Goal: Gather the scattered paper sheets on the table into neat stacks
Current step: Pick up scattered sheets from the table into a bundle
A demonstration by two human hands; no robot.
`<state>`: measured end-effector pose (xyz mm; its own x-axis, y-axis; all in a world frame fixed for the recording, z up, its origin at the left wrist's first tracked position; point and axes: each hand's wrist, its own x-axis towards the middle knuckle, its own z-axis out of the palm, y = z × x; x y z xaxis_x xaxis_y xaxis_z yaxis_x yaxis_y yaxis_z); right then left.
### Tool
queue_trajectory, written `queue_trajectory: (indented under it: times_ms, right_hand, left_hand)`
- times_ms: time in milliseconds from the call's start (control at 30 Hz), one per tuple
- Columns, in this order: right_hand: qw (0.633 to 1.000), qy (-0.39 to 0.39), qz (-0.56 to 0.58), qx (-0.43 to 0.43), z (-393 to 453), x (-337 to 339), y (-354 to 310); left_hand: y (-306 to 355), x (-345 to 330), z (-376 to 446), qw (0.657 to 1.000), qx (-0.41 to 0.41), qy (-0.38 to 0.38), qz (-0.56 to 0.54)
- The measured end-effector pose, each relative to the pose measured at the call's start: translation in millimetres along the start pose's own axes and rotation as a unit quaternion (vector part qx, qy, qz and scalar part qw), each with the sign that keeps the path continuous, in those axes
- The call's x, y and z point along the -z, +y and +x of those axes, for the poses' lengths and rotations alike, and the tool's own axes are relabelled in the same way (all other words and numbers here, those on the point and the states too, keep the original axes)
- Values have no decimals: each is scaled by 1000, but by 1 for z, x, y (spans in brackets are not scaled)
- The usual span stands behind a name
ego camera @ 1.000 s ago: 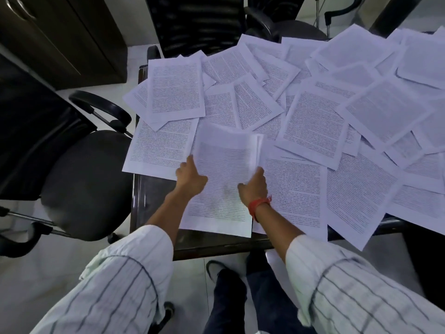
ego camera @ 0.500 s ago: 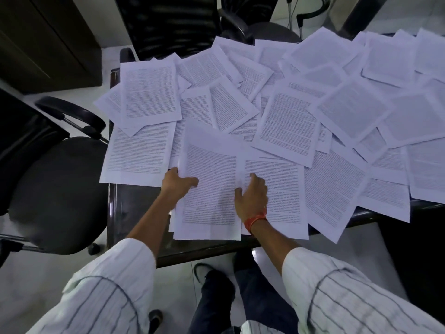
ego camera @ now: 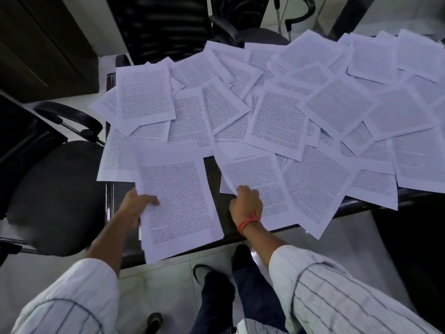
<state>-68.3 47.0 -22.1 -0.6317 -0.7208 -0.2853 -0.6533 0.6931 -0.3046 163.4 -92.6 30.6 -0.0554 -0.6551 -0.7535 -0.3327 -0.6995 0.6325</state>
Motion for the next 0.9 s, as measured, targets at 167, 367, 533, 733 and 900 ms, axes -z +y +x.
queue_trajectory:
  times_ms: [167, 367, 533, 733, 900]
  right_hand:
    - [985, 57, 118, 108, -24, 26, -26]
    - [969, -101, 97, 202, -53, 0, -62]
    - [919, -274, 243, 146, -38, 10, -49]
    - [984, -6, 153, 95, 80, 56, 11]
    - [982, -26, -170, 81, 168, 68, 71]
  left_hand:
    - [-28, -38, -10, 999, 4, -23, -28]
    - [-34, -86, -29, 980, 47, -112, -157]
    - [-43, -87, -16, 990, 31, -71, -116]
    - [-15, -53, 4, 990, 31, -89, -103]
    - [42, -31, 3, 984, -11, -130, -121]
